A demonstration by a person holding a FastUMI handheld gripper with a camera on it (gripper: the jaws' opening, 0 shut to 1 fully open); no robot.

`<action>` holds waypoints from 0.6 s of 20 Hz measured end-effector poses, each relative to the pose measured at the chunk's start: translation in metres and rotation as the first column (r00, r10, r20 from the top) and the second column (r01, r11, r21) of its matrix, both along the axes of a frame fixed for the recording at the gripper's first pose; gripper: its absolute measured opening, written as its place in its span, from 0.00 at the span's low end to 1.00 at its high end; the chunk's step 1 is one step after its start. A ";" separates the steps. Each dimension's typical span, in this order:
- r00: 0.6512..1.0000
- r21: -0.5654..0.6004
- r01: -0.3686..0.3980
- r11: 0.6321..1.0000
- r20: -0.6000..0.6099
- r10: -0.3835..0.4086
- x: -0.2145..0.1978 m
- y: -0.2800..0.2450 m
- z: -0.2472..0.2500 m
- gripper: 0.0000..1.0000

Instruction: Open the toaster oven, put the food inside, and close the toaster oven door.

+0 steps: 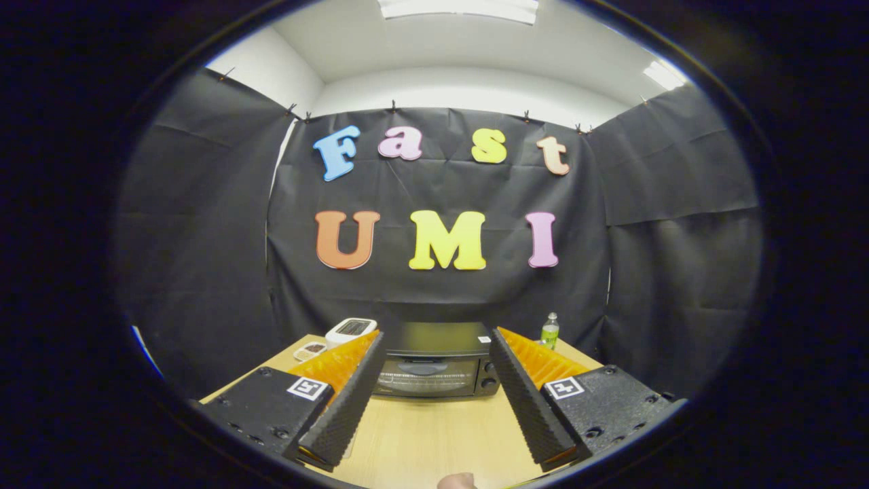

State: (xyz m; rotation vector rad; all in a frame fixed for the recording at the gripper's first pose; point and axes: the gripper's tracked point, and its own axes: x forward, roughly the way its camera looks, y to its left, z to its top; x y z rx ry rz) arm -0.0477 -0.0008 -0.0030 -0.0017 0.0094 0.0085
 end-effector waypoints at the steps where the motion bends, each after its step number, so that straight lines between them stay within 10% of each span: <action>1: 1.000 0.001 0.003 1.000 -0.002 -0.003 0.000 -0.002 0.000 1.00; 12: 0.995 0.024 -0.003 1.000 0.096 0.000 -0.011 -0.008 0.019 1.00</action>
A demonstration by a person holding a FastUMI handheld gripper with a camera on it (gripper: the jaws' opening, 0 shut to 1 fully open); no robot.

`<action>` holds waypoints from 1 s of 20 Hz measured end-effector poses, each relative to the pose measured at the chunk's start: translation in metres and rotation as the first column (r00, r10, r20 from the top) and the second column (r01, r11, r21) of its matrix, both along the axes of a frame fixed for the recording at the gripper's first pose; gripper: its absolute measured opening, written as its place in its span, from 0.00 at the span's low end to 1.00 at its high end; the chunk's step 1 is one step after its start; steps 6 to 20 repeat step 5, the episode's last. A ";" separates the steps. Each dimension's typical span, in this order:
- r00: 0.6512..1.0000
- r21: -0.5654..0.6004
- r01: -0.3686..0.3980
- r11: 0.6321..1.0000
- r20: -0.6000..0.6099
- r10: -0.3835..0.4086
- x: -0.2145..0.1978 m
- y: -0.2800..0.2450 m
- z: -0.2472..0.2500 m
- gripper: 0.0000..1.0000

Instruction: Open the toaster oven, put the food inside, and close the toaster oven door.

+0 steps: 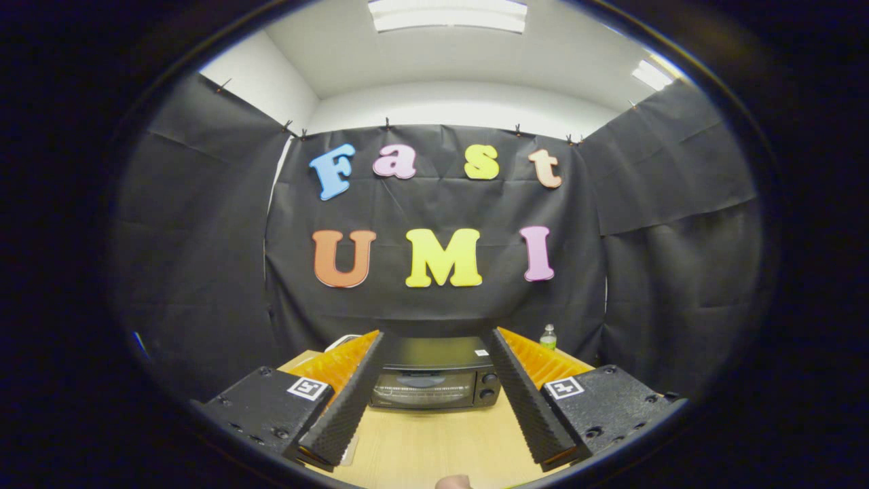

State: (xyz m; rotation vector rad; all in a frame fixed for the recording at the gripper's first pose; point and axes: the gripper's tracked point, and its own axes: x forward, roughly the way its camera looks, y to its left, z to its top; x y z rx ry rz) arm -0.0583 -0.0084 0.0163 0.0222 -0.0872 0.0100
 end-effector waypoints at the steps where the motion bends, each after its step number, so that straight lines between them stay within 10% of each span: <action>1: 1.000 0.001 -0.004 1.000 0.009 0.004 -0.001 0.000 0.002 1.00; 20: 1.000 0.018 -0.010 1.000 0.014 0.010 -0.002 -0.001 0.001 1.00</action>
